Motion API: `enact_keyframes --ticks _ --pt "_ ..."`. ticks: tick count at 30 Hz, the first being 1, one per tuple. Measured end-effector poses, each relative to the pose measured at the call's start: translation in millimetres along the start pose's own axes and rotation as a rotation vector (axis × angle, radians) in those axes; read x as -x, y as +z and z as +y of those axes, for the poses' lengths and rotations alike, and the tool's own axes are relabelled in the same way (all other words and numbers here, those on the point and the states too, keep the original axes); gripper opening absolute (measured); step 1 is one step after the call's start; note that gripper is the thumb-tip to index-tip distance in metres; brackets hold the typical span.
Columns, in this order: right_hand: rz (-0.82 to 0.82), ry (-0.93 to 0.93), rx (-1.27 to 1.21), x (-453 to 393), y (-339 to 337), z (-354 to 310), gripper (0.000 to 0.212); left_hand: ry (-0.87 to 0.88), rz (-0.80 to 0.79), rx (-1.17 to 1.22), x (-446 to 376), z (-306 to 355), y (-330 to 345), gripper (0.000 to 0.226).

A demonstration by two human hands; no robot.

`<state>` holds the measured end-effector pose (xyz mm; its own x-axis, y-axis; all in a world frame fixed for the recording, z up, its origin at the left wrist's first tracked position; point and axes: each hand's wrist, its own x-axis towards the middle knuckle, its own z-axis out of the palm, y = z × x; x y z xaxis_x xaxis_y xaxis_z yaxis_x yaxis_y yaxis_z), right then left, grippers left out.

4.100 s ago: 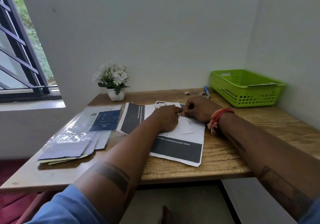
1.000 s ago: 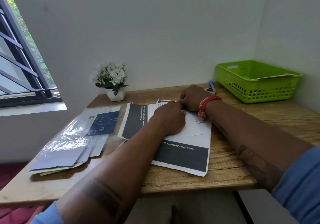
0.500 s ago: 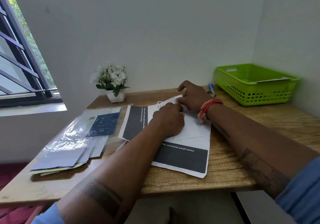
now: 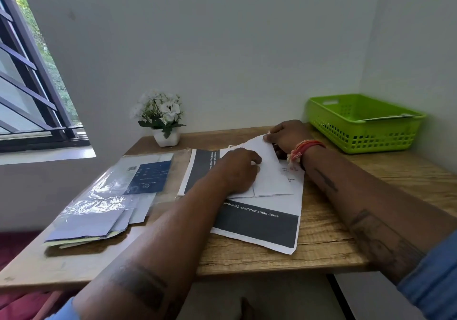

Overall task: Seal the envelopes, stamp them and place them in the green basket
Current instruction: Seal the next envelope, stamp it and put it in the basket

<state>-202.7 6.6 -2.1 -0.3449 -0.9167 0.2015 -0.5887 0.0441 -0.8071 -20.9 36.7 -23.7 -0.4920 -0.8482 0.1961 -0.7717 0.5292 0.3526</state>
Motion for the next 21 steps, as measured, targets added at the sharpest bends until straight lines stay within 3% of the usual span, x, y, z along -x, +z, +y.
enact_keyframes --ticks 3,8,14,17,18,21 --pt "-0.106 0.031 0.254 0.8 -8.5 -2.5 0.042 0.009 0.014 0.012 -0.3 -0.1 0.3 0.037" --pt "-0.238 -0.026 0.471 2.7 -16.0 -10.2 0.043 0.001 0.012 0.02 -4.4 -2.1 2.2 0.034" --pt "-0.165 -0.063 0.191 11.8 -22.4 -17.7 0.043 -0.081 0.15 0.094 -8.5 -10.2 -6.9 0.032" --pt "-0.298 0.07 -0.335 21.1 -14.8 -21.9 0.047 -0.108 0.166 0.252 -5.5 -8.8 -12.2 0.039" --pt "-0.343 0.083 -0.407 21.4 -10.5 -22.0 0.044 -0.118 0.174 0.314 -3.3 -6.2 -14.1 0.044" --pt "-0.419 0.0 -0.318 23.8 3.4 -19.7 0.024 -0.17 0.191 0.419 0.0 -1.5 -17.4 0.056"
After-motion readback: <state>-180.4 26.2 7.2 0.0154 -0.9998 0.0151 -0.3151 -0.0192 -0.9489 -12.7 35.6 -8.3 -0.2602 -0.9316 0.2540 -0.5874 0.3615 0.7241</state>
